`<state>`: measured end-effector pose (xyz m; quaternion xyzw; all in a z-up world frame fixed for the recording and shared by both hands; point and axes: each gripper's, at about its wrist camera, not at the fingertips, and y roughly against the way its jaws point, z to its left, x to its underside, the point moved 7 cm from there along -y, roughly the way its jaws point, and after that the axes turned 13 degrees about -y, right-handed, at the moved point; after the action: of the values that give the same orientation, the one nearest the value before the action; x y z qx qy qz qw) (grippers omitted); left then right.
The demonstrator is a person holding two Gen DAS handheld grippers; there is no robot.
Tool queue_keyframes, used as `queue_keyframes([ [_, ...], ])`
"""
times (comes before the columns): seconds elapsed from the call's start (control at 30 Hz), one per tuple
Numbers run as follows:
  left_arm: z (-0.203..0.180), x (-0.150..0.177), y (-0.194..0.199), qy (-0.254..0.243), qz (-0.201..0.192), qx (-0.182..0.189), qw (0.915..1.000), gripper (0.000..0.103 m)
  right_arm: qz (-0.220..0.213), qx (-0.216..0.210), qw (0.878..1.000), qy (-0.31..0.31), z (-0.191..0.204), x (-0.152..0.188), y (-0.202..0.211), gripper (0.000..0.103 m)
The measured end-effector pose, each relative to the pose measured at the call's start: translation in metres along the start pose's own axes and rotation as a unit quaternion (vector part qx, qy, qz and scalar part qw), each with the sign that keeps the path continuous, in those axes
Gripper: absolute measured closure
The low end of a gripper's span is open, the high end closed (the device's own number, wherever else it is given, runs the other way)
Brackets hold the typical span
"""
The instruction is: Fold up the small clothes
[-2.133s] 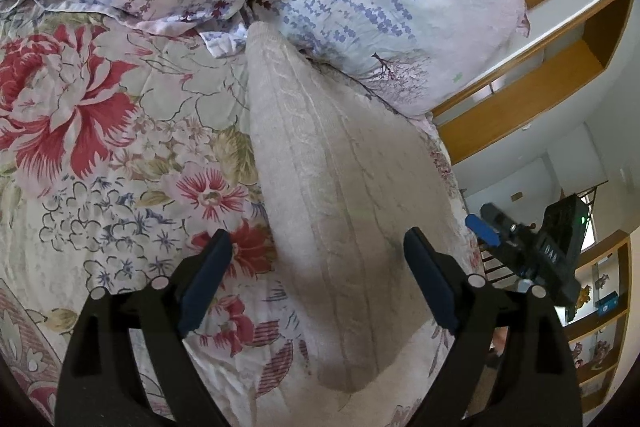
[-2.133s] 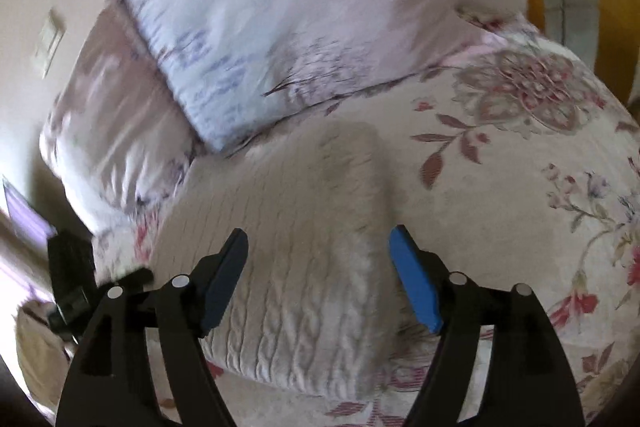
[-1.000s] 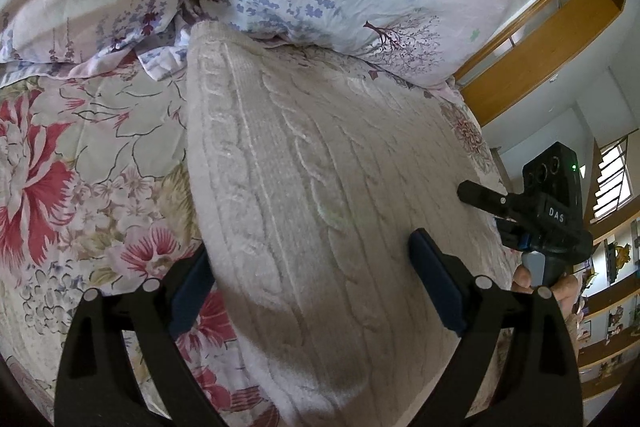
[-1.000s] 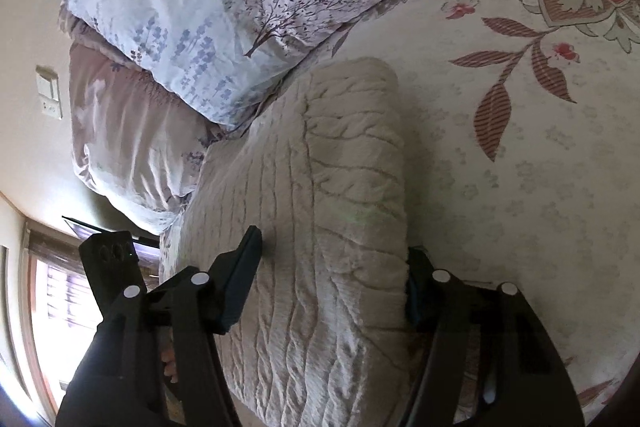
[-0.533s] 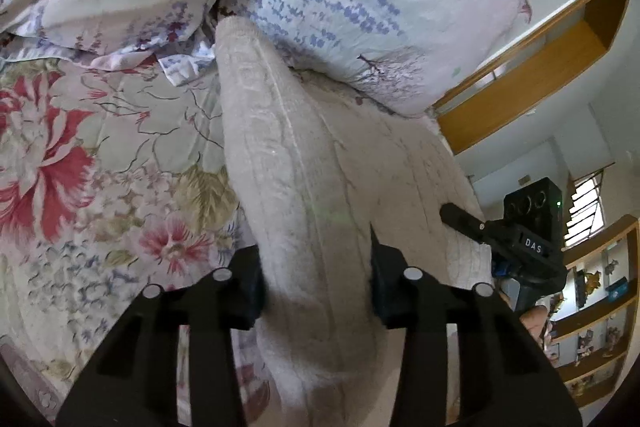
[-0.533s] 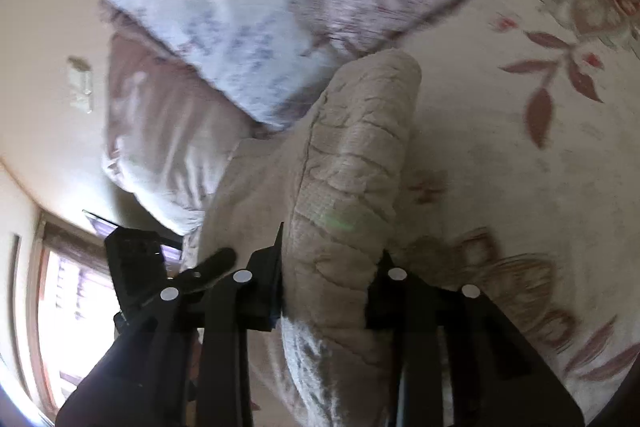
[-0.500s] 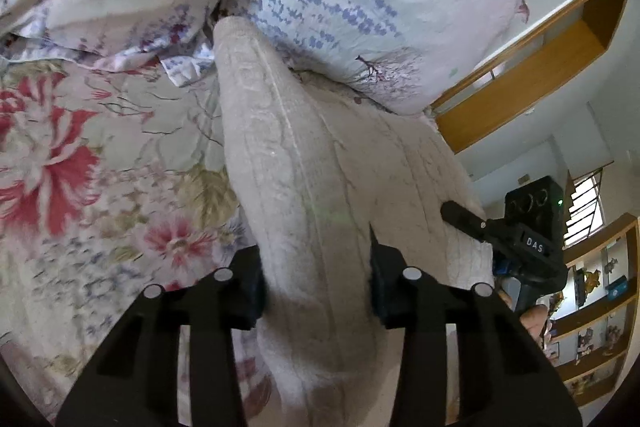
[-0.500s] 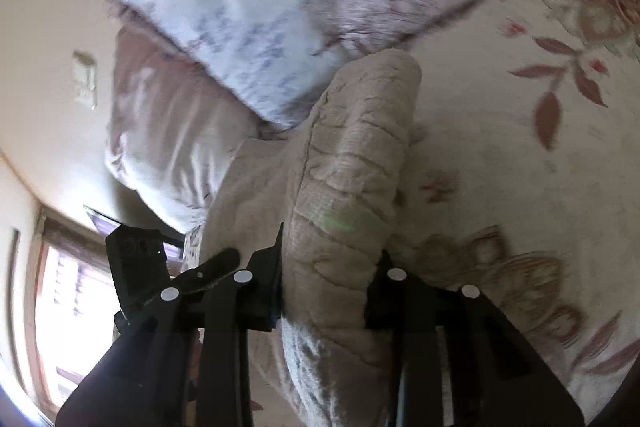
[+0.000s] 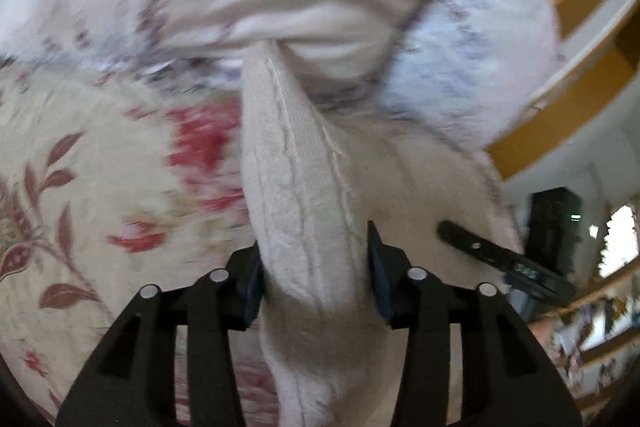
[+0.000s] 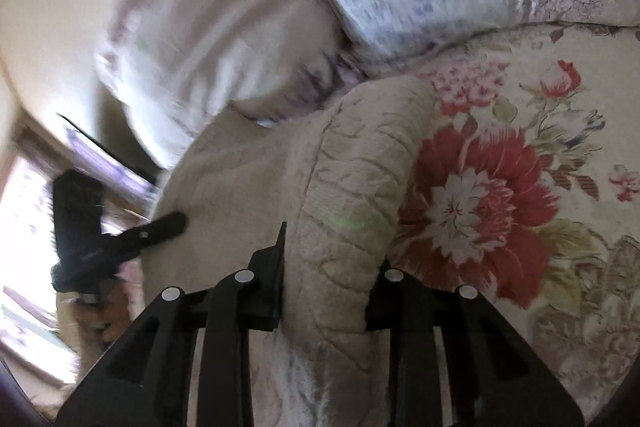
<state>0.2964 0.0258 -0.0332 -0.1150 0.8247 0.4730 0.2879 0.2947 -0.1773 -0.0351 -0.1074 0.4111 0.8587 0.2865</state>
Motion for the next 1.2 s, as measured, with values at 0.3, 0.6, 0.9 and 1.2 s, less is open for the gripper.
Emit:
queue_keyframes([
  [0.3, -0.002, 0.009, 0.012, -0.05, -0.038, -0.078, 0.995, 0.028, -0.065, 0.059, 0.996, 0.027, -0.011, 0.001, 0.043, 0.054],
  [0.6, -0.019, 0.046, 0.037, -0.109, -0.035, -0.108, 0.9875, 0.019, -0.074, 0.071, 0.98, 0.17, 0.036, 0.049, 0.057, 0.054],
  [0.9, -0.015, 0.058, 0.028, -0.13, -0.036, -0.151, 0.9793, 0.012, -0.095, 0.206, 0.943, 0.242, 0.027, 0.074, 0.034, 0.045],
  [1.2, -0.025, 0.081, 0.064, -0.144, -0.081, -0.18, 0.9696, 0.006, -0.154, 0.165, 0.96, 0.163, 0.017, 0.077, 0.08, 0.014],
])
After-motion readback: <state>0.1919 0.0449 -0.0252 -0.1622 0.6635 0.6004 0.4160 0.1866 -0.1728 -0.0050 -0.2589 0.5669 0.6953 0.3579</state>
